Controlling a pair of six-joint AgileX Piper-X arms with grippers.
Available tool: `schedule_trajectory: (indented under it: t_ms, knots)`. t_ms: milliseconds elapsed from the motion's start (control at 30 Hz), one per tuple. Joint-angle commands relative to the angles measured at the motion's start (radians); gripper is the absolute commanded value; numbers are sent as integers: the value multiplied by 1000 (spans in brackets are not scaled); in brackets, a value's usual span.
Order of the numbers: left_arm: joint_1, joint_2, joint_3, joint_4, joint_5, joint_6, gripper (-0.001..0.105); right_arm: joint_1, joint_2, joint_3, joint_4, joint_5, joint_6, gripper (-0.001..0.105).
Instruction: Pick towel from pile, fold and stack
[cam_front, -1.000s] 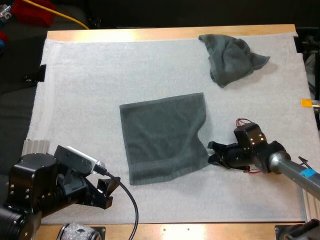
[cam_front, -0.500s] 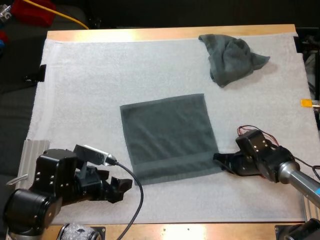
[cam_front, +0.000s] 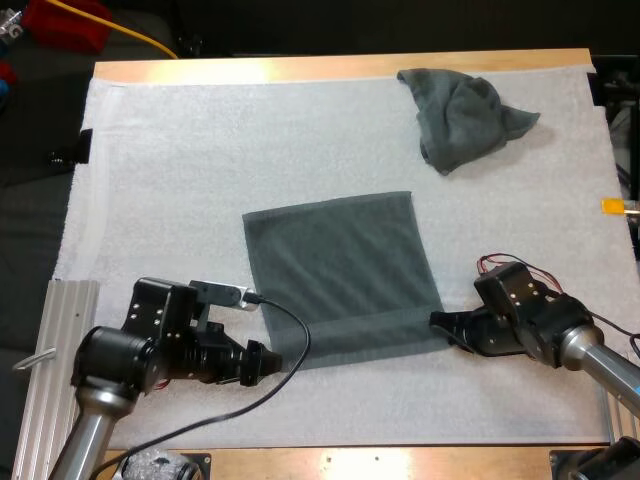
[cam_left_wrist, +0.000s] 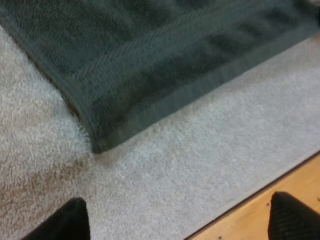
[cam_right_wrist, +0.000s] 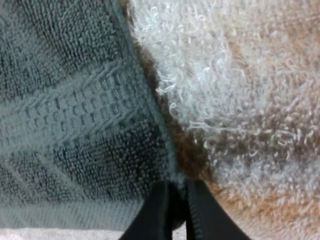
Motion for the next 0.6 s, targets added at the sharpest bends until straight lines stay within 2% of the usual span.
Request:
schedule_trajectory:
  t_ms: [0,200,567]
  knots:
    - [-3,17,10,-33,11,-7,70,2,-8,0,16,6,-14,1]
    - [-3,100,53,-110,11,-7,70,2,-8,0,16,6,-18,1]
    - [-3,300,53,-186,37,-3,70,2,-8,0,16,6,-18,1]
